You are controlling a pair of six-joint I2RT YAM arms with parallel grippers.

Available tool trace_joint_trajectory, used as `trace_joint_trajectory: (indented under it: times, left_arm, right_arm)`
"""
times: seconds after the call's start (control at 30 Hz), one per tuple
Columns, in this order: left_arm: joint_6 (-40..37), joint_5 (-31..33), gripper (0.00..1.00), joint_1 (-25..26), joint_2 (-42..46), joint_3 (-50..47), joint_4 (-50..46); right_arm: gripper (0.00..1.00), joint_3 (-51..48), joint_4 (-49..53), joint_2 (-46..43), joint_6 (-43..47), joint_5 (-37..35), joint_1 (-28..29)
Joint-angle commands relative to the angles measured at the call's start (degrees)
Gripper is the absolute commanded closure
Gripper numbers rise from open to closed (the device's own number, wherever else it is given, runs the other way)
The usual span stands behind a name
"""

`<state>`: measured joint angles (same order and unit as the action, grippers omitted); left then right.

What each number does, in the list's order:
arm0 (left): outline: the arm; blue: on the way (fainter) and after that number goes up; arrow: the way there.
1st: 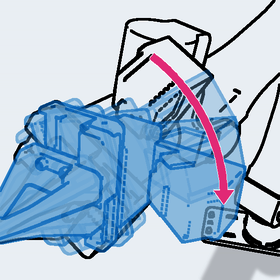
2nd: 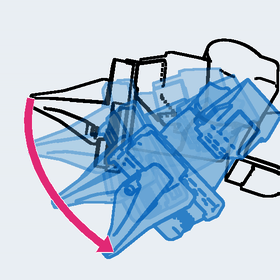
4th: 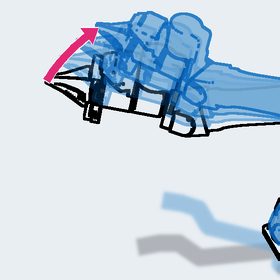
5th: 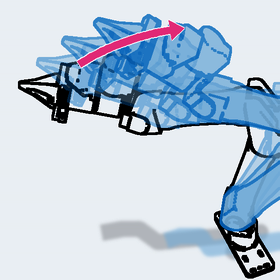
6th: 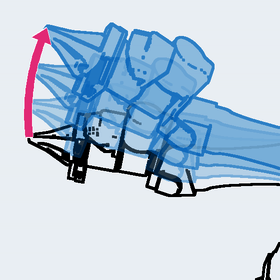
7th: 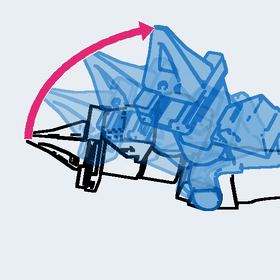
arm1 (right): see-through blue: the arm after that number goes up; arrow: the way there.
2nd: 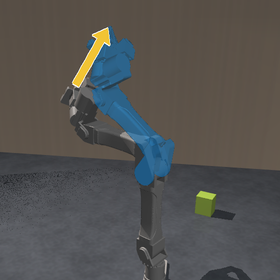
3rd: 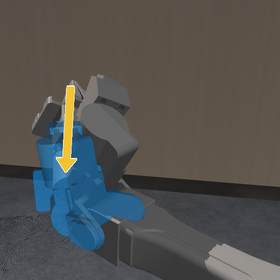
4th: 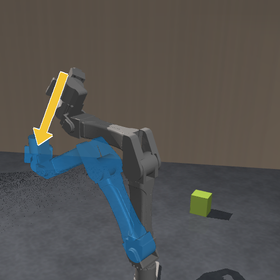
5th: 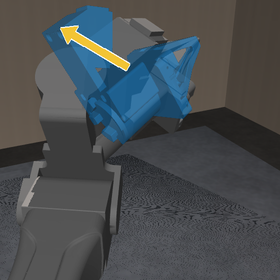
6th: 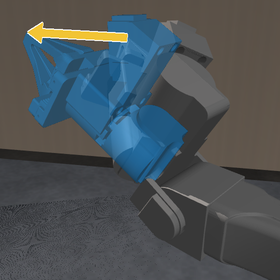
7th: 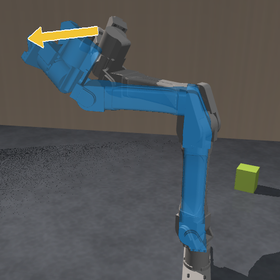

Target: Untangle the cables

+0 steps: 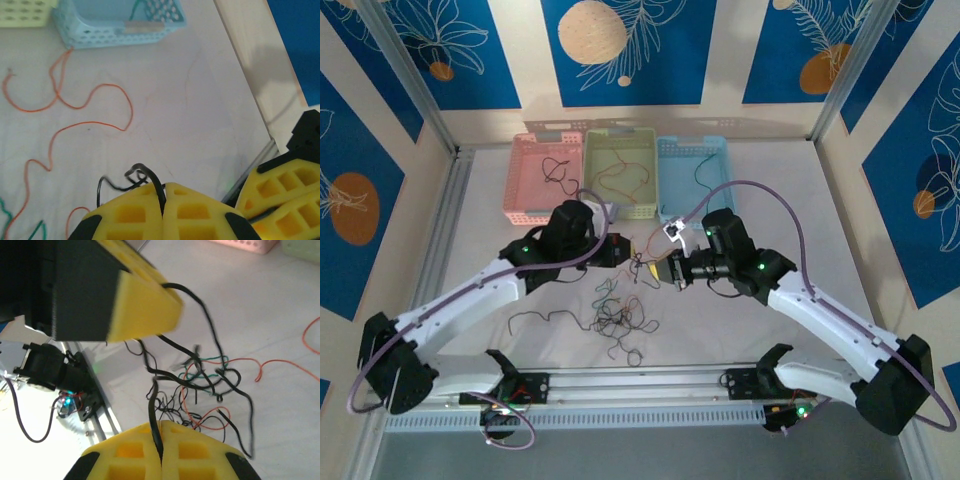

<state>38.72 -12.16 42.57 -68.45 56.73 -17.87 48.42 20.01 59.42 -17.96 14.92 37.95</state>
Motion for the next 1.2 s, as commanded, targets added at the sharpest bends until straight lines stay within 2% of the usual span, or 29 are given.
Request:
trace_joint_trajectory:
  times: [0.0, 0.07, 0.17, 0.3, 0.47, 0.63, 0.8, 0.9, 1.0, 1.1, 1.17]
  left_arm:
    - [0.73, 12.54, 1.0, -3.34, 5.99, -2.81, -6.73]
    - [1.57, 14.73, 1.0, -5.65, 9.24, -3.73, -8.81]
    - [2.14, 14.28, 1.0, -8.94, 13.96, -5.24, -9.68]
    - [2.32, 14.37, 1.0, -12.58, 19.03, -6.05, -12.45]
    - [2.73, 13.47, 1.0, -15.97, 23.73, -7.35, -13.68]
    - [1.92, 6.67, 1.0, -16.81, 22.96, -8.83, -9.55]
    - [1.07, -7.26, 1.0, -16.66, 18.37, -10.76, -0.26]
    - [1.02, -12.47, 0.8, -15.92, 16.22, -12.28, 5.05]
    - [0.45, -14.29, 0.62, -15.16, 15.57, -14.08, 9.29]
    - [1.12, -17.8, 0.51, -14.73, 14.53, -15.85, 14.13]
    - [0.95, -19.2, 0.46, -14.08, 13.67, -16.3, 15.51]
  right_arm:
    - [1.0, -1.74, 2.11, -4.36, 0.34, -5.59, -2.47]
    - [1.0, -2.43, 3.1, -5.88, -0.37, -9.22, -4.66]
    - [1.0, -3.4, 3.71, -7.38, -2.69, -11.57, -9.57]
    - [1.0, -5.32, 3.74, -8.47, -6.02, -8.39, -16.95]
    - [1.0, -7.99, 2.18, -10.05, -8.15, -3.03, -22.22]
    - [1.0, -8.75, -2.24, -9.2, -9.37, 4.37, -21.48]
    - [1.0, -7.57, -3.18, -7.78, -12.31, 6.74, -20.26]
    - [1.0, -6.02, -3.88, -6.98, -18.29, 8.36, -19.52]
    - [1.0, -4.08, -4.16, -6.17, -25.0, 7.24, -18.38]
    - [1.0, -1.98, -4.21, -5.55, -31.7, 6.46, -18.0]
    - [1.0, -0.71, -6.27, -4.81, -34.24, 9.04, -17.9]
